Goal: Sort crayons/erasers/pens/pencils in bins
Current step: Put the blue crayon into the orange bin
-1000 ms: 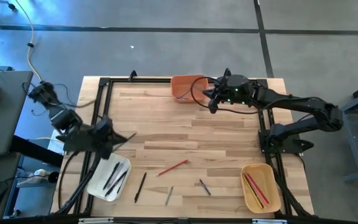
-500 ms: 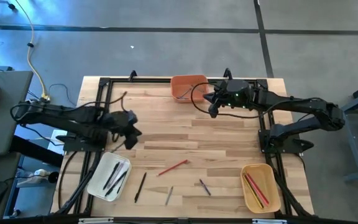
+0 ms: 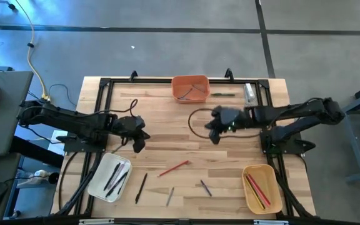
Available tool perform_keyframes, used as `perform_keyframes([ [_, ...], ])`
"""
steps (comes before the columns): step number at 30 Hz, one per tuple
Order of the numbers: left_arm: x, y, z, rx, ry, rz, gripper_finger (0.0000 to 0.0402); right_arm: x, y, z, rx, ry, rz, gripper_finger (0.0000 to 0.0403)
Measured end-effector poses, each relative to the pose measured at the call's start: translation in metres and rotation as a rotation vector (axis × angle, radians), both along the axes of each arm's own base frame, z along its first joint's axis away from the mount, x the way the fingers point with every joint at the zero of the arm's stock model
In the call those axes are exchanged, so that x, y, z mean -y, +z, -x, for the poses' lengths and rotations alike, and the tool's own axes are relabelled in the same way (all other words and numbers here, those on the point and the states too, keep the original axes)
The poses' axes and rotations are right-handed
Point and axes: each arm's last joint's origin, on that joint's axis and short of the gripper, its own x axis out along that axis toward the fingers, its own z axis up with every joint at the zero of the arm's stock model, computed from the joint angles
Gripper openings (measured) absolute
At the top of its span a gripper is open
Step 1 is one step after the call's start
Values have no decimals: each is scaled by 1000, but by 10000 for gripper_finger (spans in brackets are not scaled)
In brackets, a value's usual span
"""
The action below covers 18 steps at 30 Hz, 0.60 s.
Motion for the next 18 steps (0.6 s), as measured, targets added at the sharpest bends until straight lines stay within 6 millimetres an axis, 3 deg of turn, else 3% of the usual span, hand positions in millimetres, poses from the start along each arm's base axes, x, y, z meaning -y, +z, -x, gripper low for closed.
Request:
perform_keyframes([
  [5, -1, -8, -2, 113, 40, -22, 0, -54, -21, -6, -65, -60, -182, 0],
  [11, -9, -5, -3, 146, 59, -98, 0, -120, -60, -8, -204, -171, -365, 0],
  [18, -21, -4, -2, 148, 26, -146, 0, -184, -74, -21, -440, -228, -408, 17],
])
